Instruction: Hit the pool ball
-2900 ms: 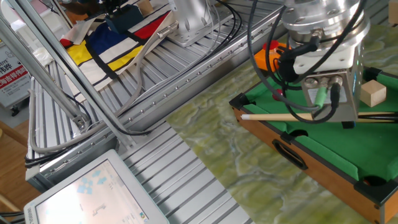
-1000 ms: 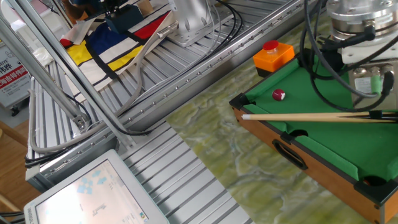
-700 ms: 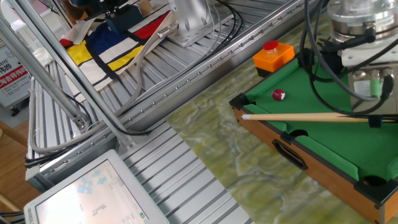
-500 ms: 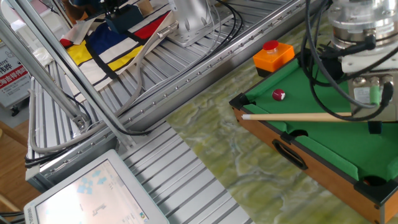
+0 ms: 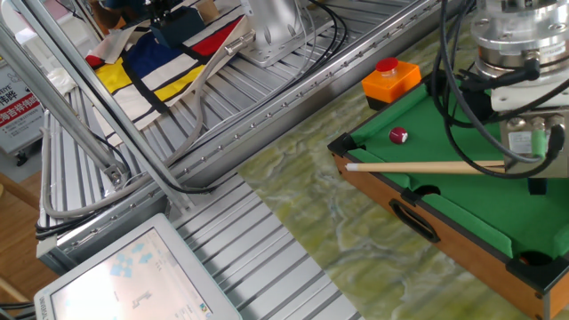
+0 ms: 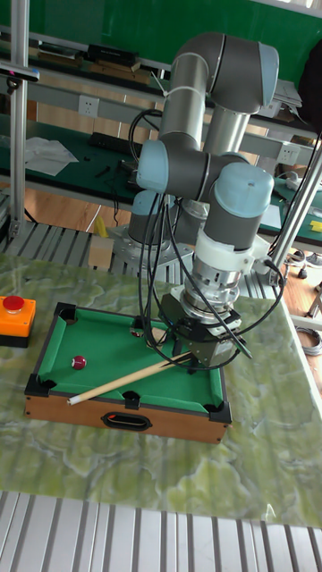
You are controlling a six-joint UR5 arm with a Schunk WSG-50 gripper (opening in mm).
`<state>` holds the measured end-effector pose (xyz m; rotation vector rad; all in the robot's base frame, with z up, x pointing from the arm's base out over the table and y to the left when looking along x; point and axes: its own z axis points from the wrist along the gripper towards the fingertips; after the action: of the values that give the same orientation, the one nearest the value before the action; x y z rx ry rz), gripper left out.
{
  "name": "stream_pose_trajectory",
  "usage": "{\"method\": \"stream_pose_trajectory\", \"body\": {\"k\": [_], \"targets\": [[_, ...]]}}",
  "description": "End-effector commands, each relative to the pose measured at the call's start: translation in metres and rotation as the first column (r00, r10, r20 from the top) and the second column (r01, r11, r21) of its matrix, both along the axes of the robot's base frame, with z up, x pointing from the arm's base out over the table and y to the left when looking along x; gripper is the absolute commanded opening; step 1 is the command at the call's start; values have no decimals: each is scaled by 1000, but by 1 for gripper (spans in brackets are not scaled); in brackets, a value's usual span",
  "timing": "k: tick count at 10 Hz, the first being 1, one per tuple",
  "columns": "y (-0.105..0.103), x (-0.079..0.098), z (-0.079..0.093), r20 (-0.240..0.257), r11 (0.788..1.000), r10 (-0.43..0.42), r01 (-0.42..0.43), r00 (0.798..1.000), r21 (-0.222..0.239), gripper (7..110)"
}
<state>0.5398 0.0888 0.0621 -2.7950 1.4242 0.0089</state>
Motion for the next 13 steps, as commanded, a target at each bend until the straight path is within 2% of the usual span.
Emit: {"method": "stream_pose_trajectory", "body": {"k": [1,3,7,13], "targets": [[-4,-4,0,-13,1000,0,0,1000,-1,22],[-9,-6,0,-10,1000,-6,6,1000,9,22],[-27,7,3,-1,999,35,-35,999,15,22],[-19,7,-4,12,999,39,-40,999,32,22]]}}
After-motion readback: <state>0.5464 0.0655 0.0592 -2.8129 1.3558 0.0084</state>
